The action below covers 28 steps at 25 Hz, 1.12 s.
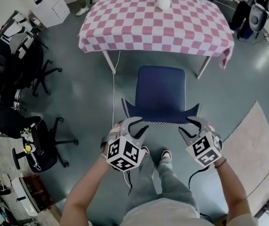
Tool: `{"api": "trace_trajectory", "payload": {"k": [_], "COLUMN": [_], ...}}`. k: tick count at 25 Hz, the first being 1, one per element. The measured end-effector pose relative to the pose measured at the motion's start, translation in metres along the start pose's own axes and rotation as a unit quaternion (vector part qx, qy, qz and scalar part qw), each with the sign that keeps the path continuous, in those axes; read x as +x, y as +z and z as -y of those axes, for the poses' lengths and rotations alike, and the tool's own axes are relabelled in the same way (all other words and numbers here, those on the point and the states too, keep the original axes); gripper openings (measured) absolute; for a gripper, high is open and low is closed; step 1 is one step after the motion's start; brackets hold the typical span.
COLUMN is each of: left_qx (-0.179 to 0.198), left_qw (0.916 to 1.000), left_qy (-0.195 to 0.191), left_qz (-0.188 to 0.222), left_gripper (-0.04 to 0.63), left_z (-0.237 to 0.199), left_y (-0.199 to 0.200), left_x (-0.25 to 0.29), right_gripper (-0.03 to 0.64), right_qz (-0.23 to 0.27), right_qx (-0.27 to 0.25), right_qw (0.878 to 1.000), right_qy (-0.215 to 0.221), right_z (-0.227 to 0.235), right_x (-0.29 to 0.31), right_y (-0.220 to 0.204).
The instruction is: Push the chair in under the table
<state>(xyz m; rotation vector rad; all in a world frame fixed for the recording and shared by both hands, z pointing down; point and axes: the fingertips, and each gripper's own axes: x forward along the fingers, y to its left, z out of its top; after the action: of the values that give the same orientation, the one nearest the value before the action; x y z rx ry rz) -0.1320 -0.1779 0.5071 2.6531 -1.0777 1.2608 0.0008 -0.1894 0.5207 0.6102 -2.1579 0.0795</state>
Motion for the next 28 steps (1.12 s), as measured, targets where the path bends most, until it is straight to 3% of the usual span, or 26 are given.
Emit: {"api": "trace_trajectory", "payload": {"k": [6, 11, 15, 23, 28], "left_qx": [0.109, 0.162, 0.177, 0.182, 0.182], "left_qw": [0.9918, 0.9825, 0.978, 0.9739, 0.9729], "left_qy": [-0.037, -0.05, -0.06, -0.083, -0.088], "left_qz": [-0.056, -0.078, -0.092, -0.107, -0.111], "left_gripper": [0.127, 0.137, 0.14, 0.14, 0.1], "left_z": [0.006, 0.014, 0.032, 0.016, 0.018], "left_y": [-0.017, -0.022, -0.01, -0.04, -0.04], "left_x": [0.025, 0.042, 0.067, 0.076, 0.078], "right_gripper": [0.15, 0.15, 0.15, 0.147, 0.123], "right_qz": [-0.062, -0.096, -0.116, -0.143, -0.142], "right_qx": [-0.089, -0.127, -0.137, -0.133, -0.146], "right_qw": [0.994, 0.987, 0.983, 0.98, 0.979], "right_qy": [0.019, 0.03, 0.035, 0.033, 0.025], "right_z": [-0.001, -0.003, 0.007, -0.004, -0.002], "right_x": [0.023, 0.035, 0.034, 0.064, 0.066], "right_y": [-0.011, -0.019, -0.043, -0.033, -0.034]}}
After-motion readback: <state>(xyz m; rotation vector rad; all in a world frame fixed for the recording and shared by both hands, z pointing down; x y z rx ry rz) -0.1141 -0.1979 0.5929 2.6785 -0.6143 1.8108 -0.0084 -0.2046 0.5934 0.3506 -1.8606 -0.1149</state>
